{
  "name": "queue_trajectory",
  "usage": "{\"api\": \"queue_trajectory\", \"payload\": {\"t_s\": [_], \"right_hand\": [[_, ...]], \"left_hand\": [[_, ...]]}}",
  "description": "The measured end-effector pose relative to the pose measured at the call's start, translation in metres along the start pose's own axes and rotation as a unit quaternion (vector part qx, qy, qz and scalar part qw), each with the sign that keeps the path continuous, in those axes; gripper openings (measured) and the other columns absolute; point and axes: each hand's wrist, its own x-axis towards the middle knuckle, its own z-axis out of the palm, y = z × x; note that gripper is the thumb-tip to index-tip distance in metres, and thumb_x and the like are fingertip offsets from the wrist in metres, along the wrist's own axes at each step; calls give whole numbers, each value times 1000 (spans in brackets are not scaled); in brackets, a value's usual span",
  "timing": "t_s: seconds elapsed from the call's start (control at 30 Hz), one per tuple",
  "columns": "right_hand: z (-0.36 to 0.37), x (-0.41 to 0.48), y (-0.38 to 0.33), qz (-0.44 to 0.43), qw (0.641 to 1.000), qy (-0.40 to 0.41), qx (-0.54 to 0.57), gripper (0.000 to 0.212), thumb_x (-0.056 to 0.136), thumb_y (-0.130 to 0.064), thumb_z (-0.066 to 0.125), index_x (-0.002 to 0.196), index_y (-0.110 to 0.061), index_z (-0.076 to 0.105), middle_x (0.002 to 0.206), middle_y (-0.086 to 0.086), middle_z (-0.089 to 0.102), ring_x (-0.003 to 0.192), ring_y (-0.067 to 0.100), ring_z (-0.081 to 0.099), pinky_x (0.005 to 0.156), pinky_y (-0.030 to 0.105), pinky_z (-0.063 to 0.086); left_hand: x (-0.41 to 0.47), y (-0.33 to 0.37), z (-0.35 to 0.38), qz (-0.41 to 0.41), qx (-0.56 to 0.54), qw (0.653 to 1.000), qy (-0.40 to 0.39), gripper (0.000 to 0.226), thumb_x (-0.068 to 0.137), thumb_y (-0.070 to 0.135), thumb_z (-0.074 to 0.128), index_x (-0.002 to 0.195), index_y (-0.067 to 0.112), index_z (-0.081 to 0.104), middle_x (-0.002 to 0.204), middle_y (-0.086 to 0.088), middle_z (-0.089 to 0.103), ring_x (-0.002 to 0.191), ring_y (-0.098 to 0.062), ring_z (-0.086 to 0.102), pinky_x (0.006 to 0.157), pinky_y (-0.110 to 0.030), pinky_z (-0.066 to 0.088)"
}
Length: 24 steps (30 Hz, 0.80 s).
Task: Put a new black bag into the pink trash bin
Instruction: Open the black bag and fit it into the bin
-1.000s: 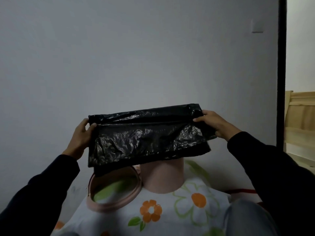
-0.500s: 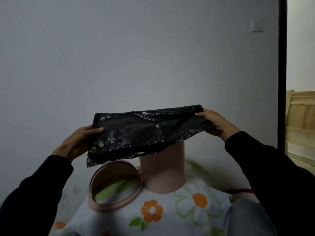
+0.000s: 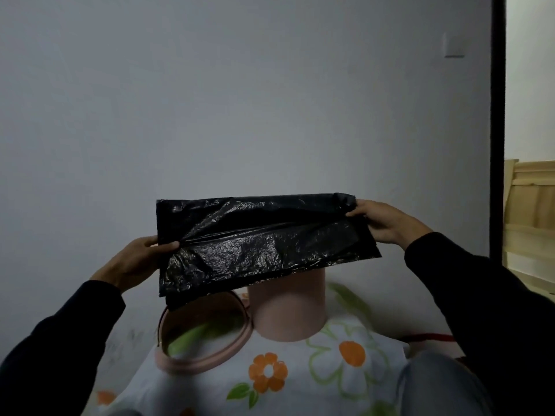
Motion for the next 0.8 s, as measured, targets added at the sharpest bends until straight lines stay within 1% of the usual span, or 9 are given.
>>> {"api": "queue_trajectory", "payload": {"t_s": [0.13,0.27,0.4,0.47,0.5,0.57,0.63,0.73,0.8], "right_hand": [[2,-4,3,-41,999,9,-34,34,98,5,43,117,-9,68,99,17,72,75,24,71,65,32,61],[1,-5,1,-57,995,75,-32,26,96,-5,45,87,-17,66,68,1,52,51,9,46,46,21,40],[3,-5,-1,-71,992,77,63,31,94,1,40,74,-14,59,64,2,52,48,9,52,45,21,47],[1,-6,-2,-69,992,53,94,31,91,1,37,73,-12,59,67,3,55,55,13,57,53,25,54],[1,-5,-3,-69,991,48,105,29,89,0,37,72,-13,57,69,3,54,57,14,56,56,27,54],[4,-6,-6,-76,988,47,129,30,88,2,33,74,-13,54,72,3,50,56,14,56,54,26,53],[8,-7,-9,-93,987,42,123,39,86,12,24,84,-9,58,79,6,57,63,14,64,52,23,53],[13,-5,-10,-123,988,-22,88,65,76,24,19,111,-6,65,101,8,73,95,18,73,61,19,52],[16,-3,-10,-144,986,-38,76,58,84,24,29,122,-7,62,107,6,71,96,18,70,67,21,53]], "left_hand": [[-4,0,-2,10,3,998,-63,33,98,11,53,130,3,57,125,-24,64,108,-36,66,79,-38,61],[-10,3,1,52,-37,995,-76,27,100,4,46,117,15,64,98,-12,74,67,-21,72,47,-25,53],[-3,4,-7,72,-88,991,-67,45,95,-9,36,84,15,72,83,-9,68,65,-20,65,51,-18,51],[-2,7,-9,71,-141,985,-76,29,91,-5,48,78,11,69,84,-10,63,64,-12,67,56,-16,53],[-4,10,-10,71,-169,980,-82,9,79,-1,70,80,8,69,86,-11,63,65,-9,69,60,-15,55],[-4,11,-11,59,-246,965,-72,56,23,9,99,75,6,78,84,-7,73,69,-8,73,67,-16,58],[-6,14,-11,90,-268,956,-74,64,5,8,95,67,12,81,77,-1,76,66,-7,73,66,-16,58],[-5,17,-8,123,-212,966,-88,56,61,-18,60,107,10,73,105,-4,73,88,-14,73,78,-19,57],[0,16,-11,132,-167,974,-81,80,60,-24,38,133,3,55,120,-7,68,102,-22,67,79,-24,58]]}}
